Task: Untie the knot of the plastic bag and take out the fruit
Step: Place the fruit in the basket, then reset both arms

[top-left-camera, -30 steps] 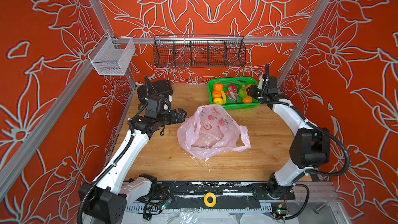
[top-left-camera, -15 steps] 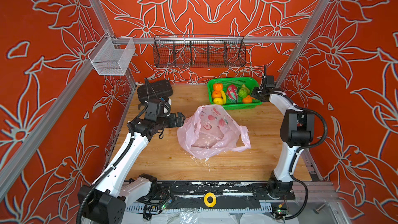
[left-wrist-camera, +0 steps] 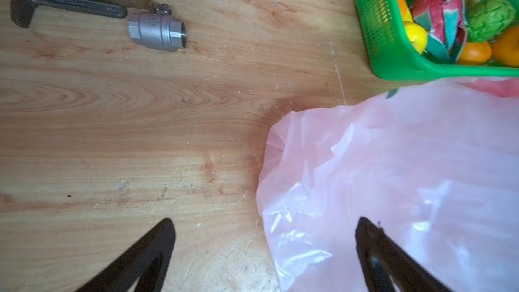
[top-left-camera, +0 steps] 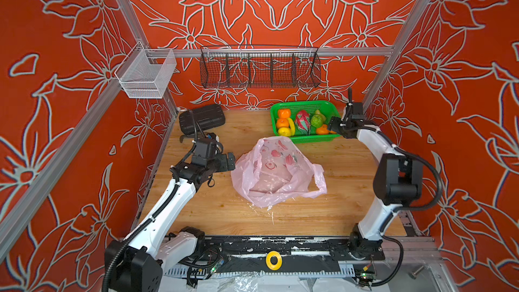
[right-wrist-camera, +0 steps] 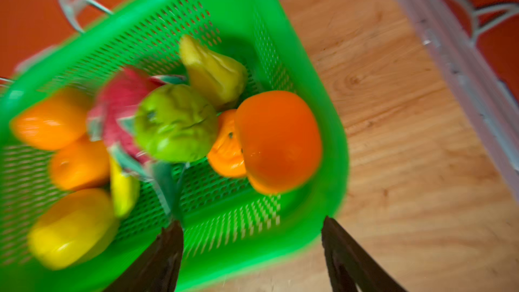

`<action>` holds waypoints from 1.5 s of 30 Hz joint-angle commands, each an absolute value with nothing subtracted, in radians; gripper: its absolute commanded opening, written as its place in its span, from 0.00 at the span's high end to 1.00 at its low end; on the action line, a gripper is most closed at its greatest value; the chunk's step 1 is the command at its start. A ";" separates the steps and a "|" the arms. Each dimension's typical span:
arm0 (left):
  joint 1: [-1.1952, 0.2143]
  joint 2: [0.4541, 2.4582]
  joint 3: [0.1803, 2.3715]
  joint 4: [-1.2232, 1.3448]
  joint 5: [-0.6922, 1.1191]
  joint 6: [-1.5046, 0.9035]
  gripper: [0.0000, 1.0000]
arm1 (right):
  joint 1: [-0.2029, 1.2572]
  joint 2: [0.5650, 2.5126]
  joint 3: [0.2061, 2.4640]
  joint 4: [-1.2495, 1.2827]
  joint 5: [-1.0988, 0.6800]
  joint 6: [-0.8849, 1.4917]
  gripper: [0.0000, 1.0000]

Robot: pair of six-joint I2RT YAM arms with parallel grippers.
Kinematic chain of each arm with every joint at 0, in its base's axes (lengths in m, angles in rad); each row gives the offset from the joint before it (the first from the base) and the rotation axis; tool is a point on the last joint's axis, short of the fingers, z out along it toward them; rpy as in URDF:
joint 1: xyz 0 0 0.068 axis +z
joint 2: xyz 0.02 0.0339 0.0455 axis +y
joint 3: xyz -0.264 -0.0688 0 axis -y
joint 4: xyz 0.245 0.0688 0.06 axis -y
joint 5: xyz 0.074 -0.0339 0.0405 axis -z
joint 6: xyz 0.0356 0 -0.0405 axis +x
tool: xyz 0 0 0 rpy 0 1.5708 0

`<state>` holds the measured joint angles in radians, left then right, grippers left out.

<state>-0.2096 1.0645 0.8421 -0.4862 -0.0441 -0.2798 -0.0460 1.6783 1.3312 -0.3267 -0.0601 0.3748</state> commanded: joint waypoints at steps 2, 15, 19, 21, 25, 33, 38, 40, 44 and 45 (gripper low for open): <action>-0.166 1.052 0.757 -0.323 -0.184 -0.233 0.00 | -0.046 1.427 1.046 -0.156 0.005 0.372 0.17; -0.021 1.171 0.468 0.225 -0.180 0.001 0.00 | -0.046 1.405 0.510 0.449 0.238 0.158 0.08; 0.004 1.265 0.480 0.310 -0.068 0.000 0.01 | -0.041 1.377 0.495 0.448 0.183 0.131 0.10; 0.005 1.315 0.460 0.389 -0.044 0.008 0.00 | -0.041 1.329 0.406 0.570 0.152 0.111 0.09; 0.019 1.347 0.419 0.476 0.003 0.016 0.01 | -0.038 1.307 0.241 0.849 0.084 0.080 0.05; 0.038 1.348 0.416 0.479 0.029 0.006 0.02 | 0.000 1.391 0.312 0.788 0.050 0.022 0.03; 0.038 1.347 0.416 0.479 0.028 0.006 0.02 | 0.003 1.406 0.330 0.780 0.021 0.002 0.03; 0.038 1.347 0.417 0.479 0.028 0.006 0.02 | 0.005 1.404 0.331 0.771 0.022 0.003 0.03; 0.037 1.347 0.416 0.478 0.028 0.006 0.02 | 0.021 1.412 0.335 0.775 0.040 -0.013 0.03; 0.037 1.347 0.416 0.478 0.028 0.006 0.02 | 0.033 1.425 0.337 0.787 0.061 -0.015 0.03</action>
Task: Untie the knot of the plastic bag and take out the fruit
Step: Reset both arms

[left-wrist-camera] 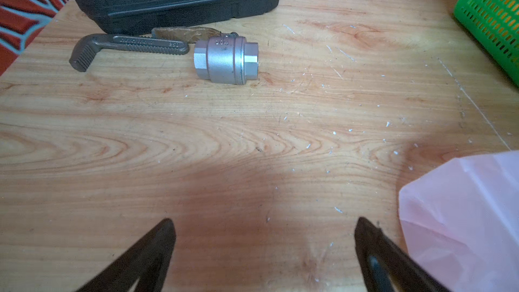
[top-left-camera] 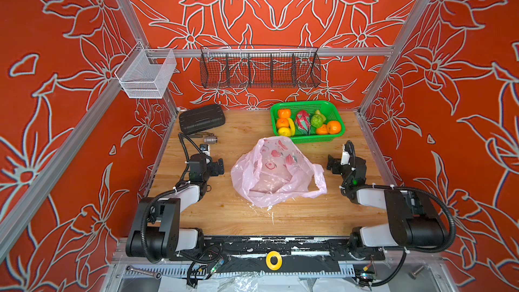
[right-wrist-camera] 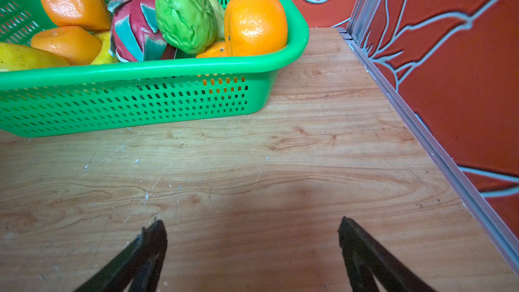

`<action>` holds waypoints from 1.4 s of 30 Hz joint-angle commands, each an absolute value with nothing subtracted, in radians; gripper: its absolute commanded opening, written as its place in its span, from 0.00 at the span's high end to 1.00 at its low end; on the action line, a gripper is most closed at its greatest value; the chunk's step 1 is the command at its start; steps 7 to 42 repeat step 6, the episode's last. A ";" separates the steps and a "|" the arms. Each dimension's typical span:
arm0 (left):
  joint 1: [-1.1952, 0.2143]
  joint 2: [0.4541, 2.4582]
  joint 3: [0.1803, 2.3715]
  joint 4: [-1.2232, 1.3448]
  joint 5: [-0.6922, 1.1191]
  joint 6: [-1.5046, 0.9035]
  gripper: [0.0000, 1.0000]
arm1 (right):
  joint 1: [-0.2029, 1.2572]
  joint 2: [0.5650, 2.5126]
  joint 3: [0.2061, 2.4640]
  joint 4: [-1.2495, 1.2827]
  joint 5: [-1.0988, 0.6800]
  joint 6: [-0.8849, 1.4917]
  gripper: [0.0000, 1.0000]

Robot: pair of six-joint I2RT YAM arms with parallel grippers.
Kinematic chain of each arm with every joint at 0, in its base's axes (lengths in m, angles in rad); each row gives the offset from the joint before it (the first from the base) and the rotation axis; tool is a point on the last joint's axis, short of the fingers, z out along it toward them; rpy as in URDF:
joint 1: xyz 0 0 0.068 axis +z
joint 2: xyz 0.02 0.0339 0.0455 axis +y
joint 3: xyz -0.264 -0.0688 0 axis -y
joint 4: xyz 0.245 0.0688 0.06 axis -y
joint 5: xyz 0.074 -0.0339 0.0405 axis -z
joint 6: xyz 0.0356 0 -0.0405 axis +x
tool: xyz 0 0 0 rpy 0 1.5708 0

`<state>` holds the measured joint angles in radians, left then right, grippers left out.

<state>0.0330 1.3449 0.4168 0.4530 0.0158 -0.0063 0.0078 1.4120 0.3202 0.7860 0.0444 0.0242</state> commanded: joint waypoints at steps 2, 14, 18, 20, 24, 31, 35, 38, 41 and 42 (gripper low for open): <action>0.037 1.347 0.416 0.478 0.028 0.007 0.02 | 0.034 1.417 0.343 0.763 0.063 -0.014 0.03; 0.038 1.347 0.416 0.479 0.028 0.006 0.02 | 0.034 1.408 0.332 0.775 0.061 -0.015 0.03; 0.038 1.347 0.416 0.479 0.028 0.006 0.02 | 0.034 1.408 0.332 0.775 0.061 -0.015 0.03; 0.038 1.347 0.416 0.479 0.028 0.006 0.02 | 0.034 1.408 0.332 0.775 0.061 -0.015 0.03; 0.038 1.347 0.416 0.479 0.028 0.006 0.02 | 0.034 1.408 0.332 0.775 0.061 -0.015 0.03; 0.038 1.347 0.416 0.479 0.028 0.006 0.02 | 0.034 1.408 0.332 0.775 0.061 -0.015 0.03; 0.038 1.347 0.416 0.479 0.028 0.006 0.02 | 0.034 1.408 0.332 0.775 0.061 -0.015 0.03; 0.038 1.347 0.416 0.479 0.028 0.006 0.02 | 0.034 1.408 0.332 0.775 0.061 -0.015 0.03; 0.038 1.347 0.416 0.479 0.028 0.006 0.02 | 0.034 1.408 0.332 0.775 0.061 -0.015 0.03; 0.038 1.347 0.416 0.479 0.028 0.006 0.02 | 0.034 1.408 0.332 0.775 0.061 -0.015 0.03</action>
